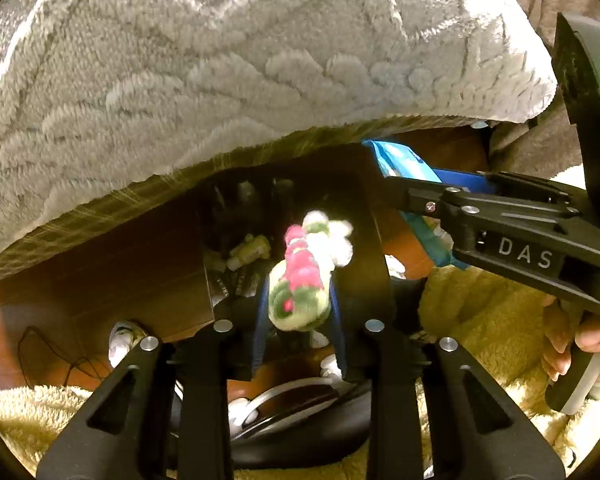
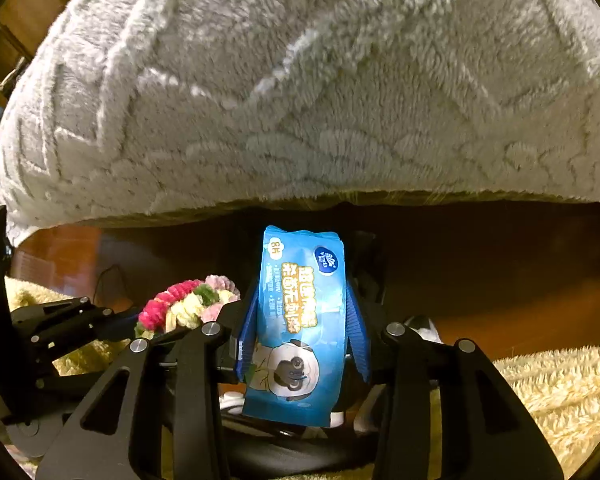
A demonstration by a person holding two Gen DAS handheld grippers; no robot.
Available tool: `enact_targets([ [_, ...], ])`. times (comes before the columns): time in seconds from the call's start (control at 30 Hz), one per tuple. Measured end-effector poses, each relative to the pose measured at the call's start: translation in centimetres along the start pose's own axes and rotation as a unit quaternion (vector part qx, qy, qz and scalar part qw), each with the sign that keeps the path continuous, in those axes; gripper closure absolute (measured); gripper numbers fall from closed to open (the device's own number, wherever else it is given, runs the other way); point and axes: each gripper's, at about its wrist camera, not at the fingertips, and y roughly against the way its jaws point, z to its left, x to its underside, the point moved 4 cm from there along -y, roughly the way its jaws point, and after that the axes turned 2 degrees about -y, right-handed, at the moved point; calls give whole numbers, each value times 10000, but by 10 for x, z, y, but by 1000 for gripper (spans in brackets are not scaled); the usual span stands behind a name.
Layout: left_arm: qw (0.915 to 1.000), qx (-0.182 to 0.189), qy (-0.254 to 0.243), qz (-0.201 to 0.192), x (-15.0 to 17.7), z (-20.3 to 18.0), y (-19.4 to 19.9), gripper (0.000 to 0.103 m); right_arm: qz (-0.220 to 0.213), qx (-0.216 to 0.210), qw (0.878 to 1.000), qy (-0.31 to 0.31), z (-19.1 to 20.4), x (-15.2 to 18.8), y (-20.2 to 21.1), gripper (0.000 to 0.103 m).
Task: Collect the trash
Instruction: 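Lower both held items below the bed edge and open both tools over the bin, then raise both tools back over the bed toward the two green bottles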
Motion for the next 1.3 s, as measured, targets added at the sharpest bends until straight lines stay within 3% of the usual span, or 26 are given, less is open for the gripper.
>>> enact_targets([
  [0.1,10000,-26,12,-2,-4,3,-3,65,21,34,10000,-52,-2,0,-3,54],
  [0.17,10000,-50,20,1,-4,4,-5,60,5,20,9999,-104,-3,1,-3,42],
  [0.3,9999,-112,29,-42,-5,4,3,55,-115,26,9998,-168,-11,-10,9,40],
  [0.37,9997,-176,29,-157,-8,6,12,50,-231,54,9995,-204,-11,-14,18,33],
  [0.47,9987,-303,48,-404,-13,10,28,34,-491,101,9984,-243,-15,-23,34,18],
  [0.57,9974,-393,41,-606,-18,13,44,29,-884,107,9955,-319,-16,-35,60,6],
  [0.8,9899,-661,25,-1257,-47,16,101,11,-1641,334,9859,-55,-22,-77,122,4],
  [1.1,9734,-1120,68,-1996,-116,44,179,9,-2191,475,9744,177,-29,-160,176,4],
  [1.3,9627,-1385,221,-2315,-173,76,206,9,-2271,551,9723,93,-37,-236,174,4],
])
